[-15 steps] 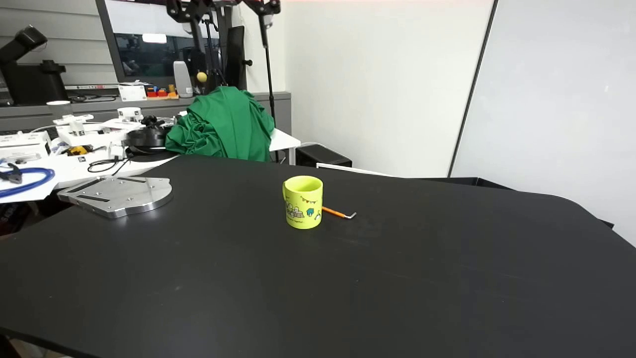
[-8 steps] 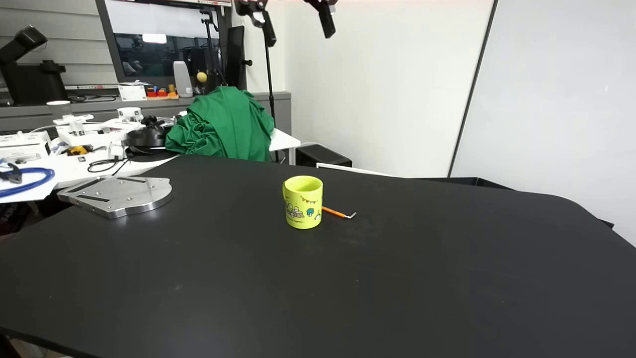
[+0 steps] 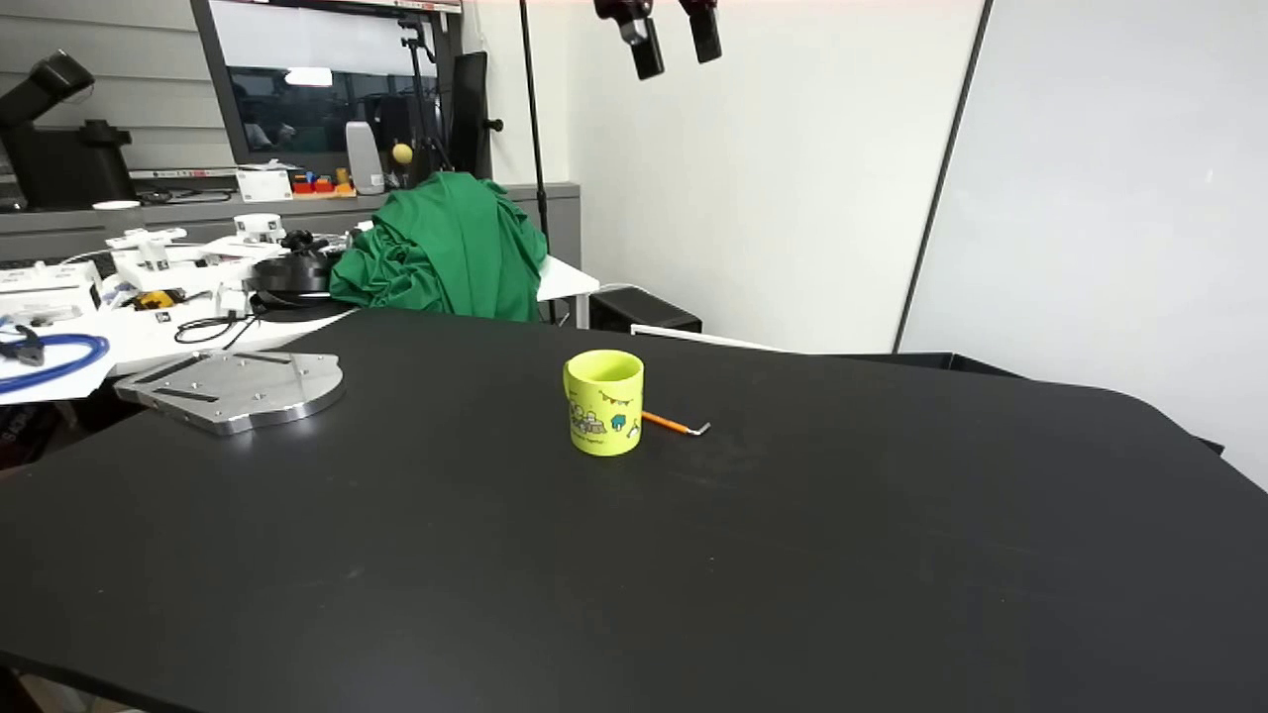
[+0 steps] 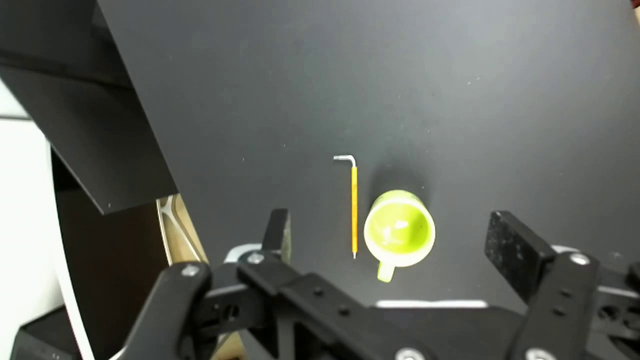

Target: Put the pen in the mug

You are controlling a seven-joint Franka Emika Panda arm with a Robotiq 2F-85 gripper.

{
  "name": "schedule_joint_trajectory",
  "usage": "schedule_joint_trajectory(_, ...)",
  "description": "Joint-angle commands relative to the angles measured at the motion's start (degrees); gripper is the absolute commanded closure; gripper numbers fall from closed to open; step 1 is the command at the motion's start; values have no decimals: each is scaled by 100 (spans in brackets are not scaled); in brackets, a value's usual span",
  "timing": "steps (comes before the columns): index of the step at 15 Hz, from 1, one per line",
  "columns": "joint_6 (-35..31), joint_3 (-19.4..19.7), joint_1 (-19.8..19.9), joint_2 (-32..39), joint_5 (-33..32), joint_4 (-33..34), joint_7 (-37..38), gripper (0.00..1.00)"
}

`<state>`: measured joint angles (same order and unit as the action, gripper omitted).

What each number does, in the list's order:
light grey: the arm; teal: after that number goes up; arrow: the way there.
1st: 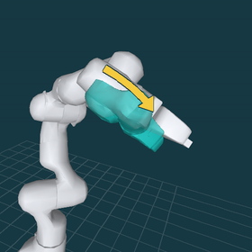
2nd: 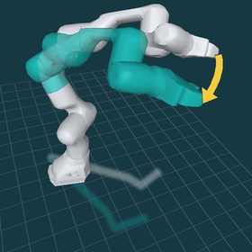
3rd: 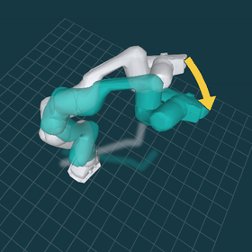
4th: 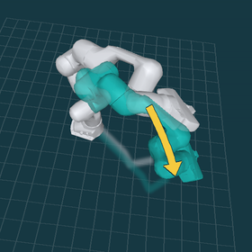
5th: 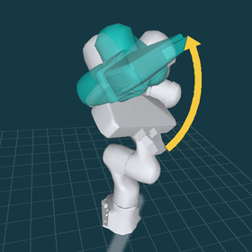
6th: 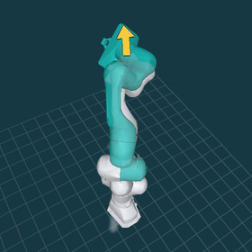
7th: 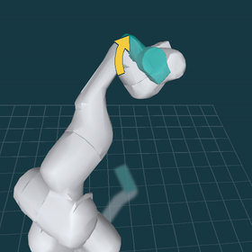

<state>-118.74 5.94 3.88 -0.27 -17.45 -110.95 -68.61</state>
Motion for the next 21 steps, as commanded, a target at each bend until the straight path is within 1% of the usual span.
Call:
schedule_joint_trajectory(1,-236,96,224,616,1227,691,-1588,0)
schedule_joint_trajectory(3,-65,42,373,925,2043,958,-2423,0)
schedule_joint_trajectory(4,-229,35,314,524,1544,483,-1830,0)
schedule_joint_trajectory(5,-222,27,363,661,1794,586,-2120,0)
schedule_joint_trajectory(7,-221,11,400,838,1919,713,-2276,0)
schedule_joint_trajectory(18,-201,-12,398,878,1946,788,-2317,0)
schedule_joint_trajectory(19,-142,-19,433,958,2064,854,-2438,0)
schedule_joint_trajectory(21,-315,1,432,1062,1976,846,-2327,0)
